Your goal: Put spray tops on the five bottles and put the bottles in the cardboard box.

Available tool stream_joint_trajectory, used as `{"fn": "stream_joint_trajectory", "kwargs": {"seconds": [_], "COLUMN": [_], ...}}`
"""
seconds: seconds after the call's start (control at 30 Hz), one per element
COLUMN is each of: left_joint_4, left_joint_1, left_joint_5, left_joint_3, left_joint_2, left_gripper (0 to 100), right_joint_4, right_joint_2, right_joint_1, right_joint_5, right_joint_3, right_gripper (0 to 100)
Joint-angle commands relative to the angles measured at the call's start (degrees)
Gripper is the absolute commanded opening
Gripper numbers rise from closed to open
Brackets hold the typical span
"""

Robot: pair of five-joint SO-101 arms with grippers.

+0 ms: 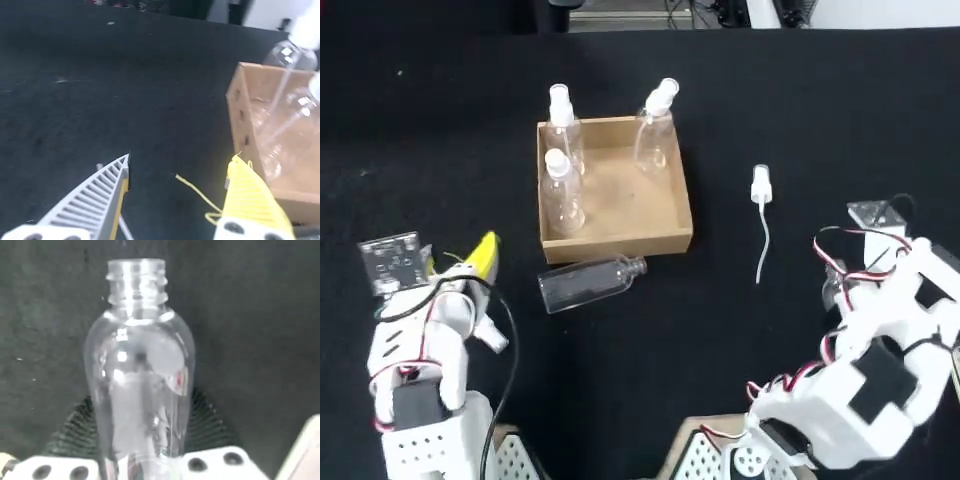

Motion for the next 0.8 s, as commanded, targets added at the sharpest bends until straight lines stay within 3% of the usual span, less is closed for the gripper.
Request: {"fn": "stream_joint_trajectory", "kwargs": {"seconds": [0.0, 0.13, 0.27, 0.33, 0.47, 0.53, 0.6, 0.77], "left_joint_4": [4.48, 7.3, 13.01, 17.32, 25.49, 27.34, 27.43, 22.07], "left_joint_1": [-1.45, -0.31, -0.31, -0.31, -0.31, -0.31, 0.13, 4.62], "left_joint_5": [-5.27, -10.64, -19.52, -29.01, -56.7, -66.64, -70.15, -70.95], "left_joint_3": [-8.04, -13.32, -22.55, -28.44, -36.88, -38.11, -38.2, -33.8], "left_joint_2": [0.0, 6.95, 23.21, 32.09, 45.45, 49.14, 51.08, 52.66], "left_gripper": [29, 29, 29, 29, 29, 29, 29, 29], "right_joint_4": [1.14, 1.14, 1.32, 1.67, 1.67, 1.76, 1.76, 1.76], "right_joint_2": [-10.33, -20.35, -31.16, -36.09, -43.38, -45.58, -46.46, -46.55], "right_joint_1": [-3.6, -8.44, -13.36, -15.65, -19.16, -20.4, -21.19, -21.45], "right_joint_5": [-2.46, -6.07, -10.73, -12.4, -14.33, -14.33, -14.33, -14.24], "right_joint_3": [-0.92, 3.91, 8.66, 10.86, 15.69, 17.89, 19.74, 21.14], "right_gripper": [1.1, 1.1, 1.1, 1.1, 1.1, 1.1, 1.1, 1.1]}}
